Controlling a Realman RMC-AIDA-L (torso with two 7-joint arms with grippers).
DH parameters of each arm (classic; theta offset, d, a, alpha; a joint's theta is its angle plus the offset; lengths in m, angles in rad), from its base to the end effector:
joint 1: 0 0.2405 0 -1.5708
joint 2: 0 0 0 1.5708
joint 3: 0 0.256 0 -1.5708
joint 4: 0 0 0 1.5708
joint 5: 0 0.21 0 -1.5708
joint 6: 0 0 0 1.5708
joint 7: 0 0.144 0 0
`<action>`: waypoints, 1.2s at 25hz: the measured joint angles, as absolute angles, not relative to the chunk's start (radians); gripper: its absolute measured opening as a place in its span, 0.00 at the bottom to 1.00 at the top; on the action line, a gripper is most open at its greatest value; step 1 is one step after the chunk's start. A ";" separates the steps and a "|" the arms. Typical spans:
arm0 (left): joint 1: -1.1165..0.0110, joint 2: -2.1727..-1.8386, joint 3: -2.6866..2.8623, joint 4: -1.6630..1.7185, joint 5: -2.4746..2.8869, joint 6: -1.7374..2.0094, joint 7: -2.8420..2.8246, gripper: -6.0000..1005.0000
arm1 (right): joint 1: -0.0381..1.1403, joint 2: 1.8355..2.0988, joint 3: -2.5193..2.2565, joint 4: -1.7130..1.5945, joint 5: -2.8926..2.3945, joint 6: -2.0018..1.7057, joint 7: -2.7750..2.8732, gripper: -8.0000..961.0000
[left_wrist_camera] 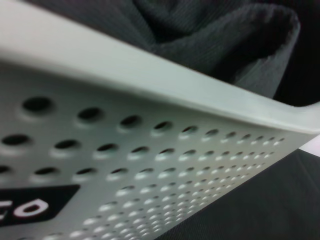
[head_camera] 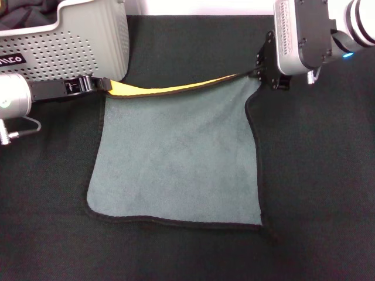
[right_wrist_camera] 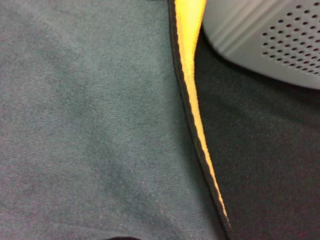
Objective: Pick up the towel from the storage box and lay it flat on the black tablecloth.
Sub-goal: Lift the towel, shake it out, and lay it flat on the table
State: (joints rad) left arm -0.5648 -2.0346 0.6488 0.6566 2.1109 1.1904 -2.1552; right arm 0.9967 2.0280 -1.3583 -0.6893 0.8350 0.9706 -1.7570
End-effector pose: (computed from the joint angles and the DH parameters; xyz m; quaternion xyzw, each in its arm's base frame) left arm -0.3053 0.3777 0.0277 -0.7602 -0.5676 -0.2195 0.2273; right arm 0.1275 0.4540 -0.0480 -0.9527 -0.2025 -0.1356 0.1814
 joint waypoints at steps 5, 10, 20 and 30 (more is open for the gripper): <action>-0.565 -2.037 0.654 0.656 2.111 1.185 -2.154 0.03 | 1.008 2.028 -1.367 -0.648 0.852 0.944 -1.772 0.04; -0.564 -2.040 0.657 0.656 2.110 1.184 -2.146 0.03 | 1.004 2.028 -1.367 -0.647 0.865 0.941 -1.779 0.04; -0.564 -2.045 0.657 0.655 2.107 1.184 -2.125 0.03 | 0.996 2.028 -1.360 -0.642 0.886 0.902 -1.773 0.04; -0.559 -2.046 0.658 0.658 2.100 1.210 -2.095 0.26 | 0.931 2.019 -1.324 -0.673 0.950 0.791 -1.746 0.32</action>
State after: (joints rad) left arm -0.5585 -2.0455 0.6581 0.6577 2.1004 1.2104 -2.0946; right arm 0.9307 2.0194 -1.3240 -0.6731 0.9503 0.7912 -1.7458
